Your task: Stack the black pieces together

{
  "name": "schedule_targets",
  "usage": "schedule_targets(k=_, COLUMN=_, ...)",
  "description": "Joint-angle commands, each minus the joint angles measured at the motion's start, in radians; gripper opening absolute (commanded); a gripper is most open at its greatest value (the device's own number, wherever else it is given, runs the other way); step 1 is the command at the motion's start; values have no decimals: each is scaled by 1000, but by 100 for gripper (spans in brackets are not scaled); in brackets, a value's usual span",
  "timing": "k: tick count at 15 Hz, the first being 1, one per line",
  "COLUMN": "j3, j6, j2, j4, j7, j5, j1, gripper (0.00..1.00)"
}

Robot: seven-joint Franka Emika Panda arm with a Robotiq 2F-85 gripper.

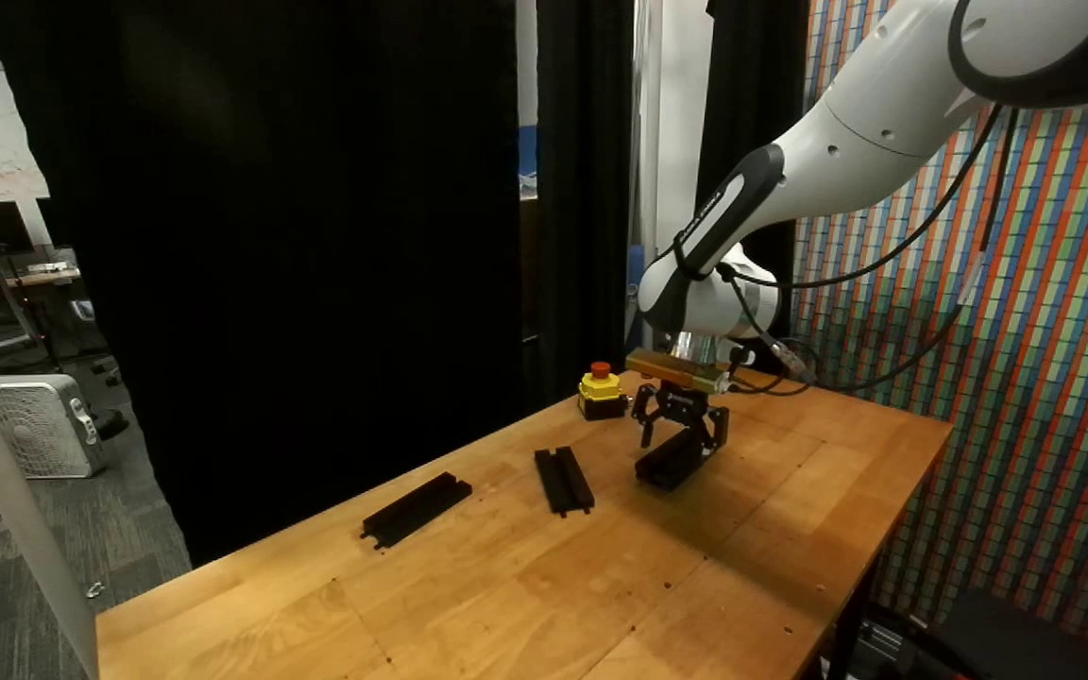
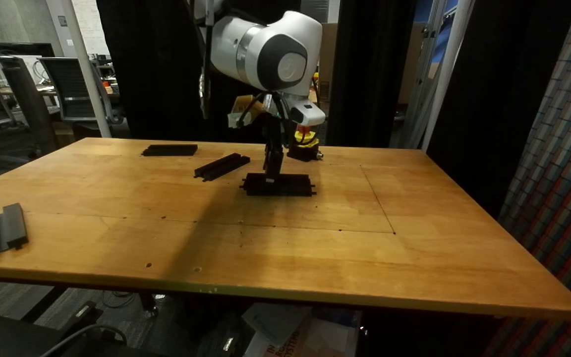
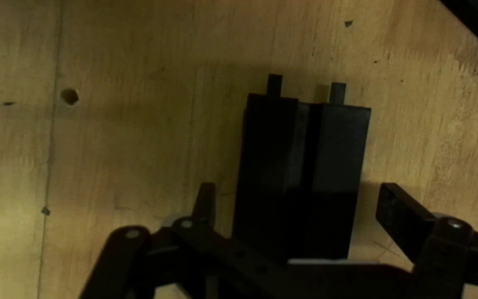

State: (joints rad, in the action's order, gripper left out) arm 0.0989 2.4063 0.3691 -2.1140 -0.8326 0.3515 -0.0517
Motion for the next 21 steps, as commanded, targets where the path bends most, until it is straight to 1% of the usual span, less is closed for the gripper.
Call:
schedule_targets(k=1, j3=7, j6=-83, j2=-88, j4=11, j7=55, j5=-114, j1=29, gripper=100)
schedule_targets(k=3, j3=-7, j6=-148, j2=-103, j4=63, j7=82, j5=-169, j1=45, gripper=100)
schedule_targets(k=5, j3=-31, j6=-211, j2=-100, j4=134, j7=122, j5=-201, j1=62, gripper=100)
schedule_targets(k=9, j3=-84, j6=-284, j2=-27, j4=280, j7=262, j5=-190, j1=84, gripper=100)
schedule_targets(k=12, j3=-112, j6=-302, j2=40, j4=354, j7=387, j5=-187, j1=98, gripper=100)
schedule_targets(k=18, j3=-140, j6=-305, j2=168, j4=437, j7=654, j5=-227, j1=110, gripper=100)
schedule_targets(k=19, j3=-140, j6=-305, j2=183, j4=448, j7=687, j5=-244, j1=116, gripper=100)
schedule_targets(k=21, j3=-129, j6=-287, j2=214, j4=462, j7=684, j5=-290, j1=140, gripper=100)
